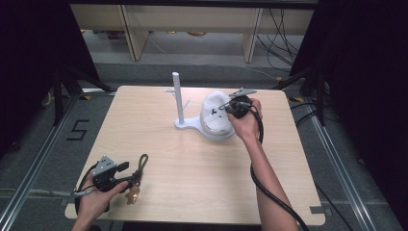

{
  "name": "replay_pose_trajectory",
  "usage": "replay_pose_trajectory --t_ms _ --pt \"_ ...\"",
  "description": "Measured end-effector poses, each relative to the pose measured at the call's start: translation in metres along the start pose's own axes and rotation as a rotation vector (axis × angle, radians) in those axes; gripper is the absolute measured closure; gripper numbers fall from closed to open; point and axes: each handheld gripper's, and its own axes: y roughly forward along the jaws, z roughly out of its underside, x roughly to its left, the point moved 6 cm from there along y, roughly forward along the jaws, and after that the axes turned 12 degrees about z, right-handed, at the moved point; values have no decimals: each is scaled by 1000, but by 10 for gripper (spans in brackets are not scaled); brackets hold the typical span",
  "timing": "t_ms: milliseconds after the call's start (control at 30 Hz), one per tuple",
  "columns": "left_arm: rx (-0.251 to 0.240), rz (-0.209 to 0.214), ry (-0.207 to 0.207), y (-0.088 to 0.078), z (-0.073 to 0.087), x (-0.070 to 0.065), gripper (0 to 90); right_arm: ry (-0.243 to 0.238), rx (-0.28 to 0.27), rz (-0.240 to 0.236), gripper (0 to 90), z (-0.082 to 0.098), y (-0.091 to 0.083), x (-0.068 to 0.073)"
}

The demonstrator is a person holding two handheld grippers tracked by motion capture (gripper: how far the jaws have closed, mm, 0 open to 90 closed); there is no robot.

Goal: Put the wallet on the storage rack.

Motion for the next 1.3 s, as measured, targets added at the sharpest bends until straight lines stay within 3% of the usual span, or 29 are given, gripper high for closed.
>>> replay_pose_trajectory --t_ms 233,267,533,600,700,767,867,933,967,1033,1167,1267,1300 --pt "0 -3 8 0 -1 0 335 -4 -10 4 742 2 2 -2" --pt "0 -3 8 0 -1 0 335 6 -14 0 676 2 1 -2" --pt "-2 -1 1 0 0 -1 335 93 -38 -3 471 2 -5 -5" --pt "-5 0 0 1 -1 -1 335 99 -66 -1 432 1 -6 -7" --pt "-10 4 1 2 -1 -2 335 93 -65 7 369 1 -11 -12" --pt "-7 -1 4 1 -1 -2 335 118 -59 1 340 3 -14 -12" --pt "-1 -12 23 0 -2 -1 335 148 -62 -28 339 11 -19 -12" --pt "-9 -7 18 0 -2 -2 335 132 -80 -33 348 15 -20 -16" --pt "-9 -7 19 0 -2 -2 336 167 -52 -33 356 18 -24 -14" --pt "-12 -9 18 0 -3 -2 336 147 -58 -43 364 20 -26 -16" --pt "-14 -14 19 0 -4 -3 332 167 -31 -45 395 34 -38 -17" --pt "-25 -11 25 1 -6 -4 329 214 -33 -66 409 44 -46 -14" --pt "-26 -10 17 1 -6 -4 329 192 -42 -62 417 49 -49 -18"
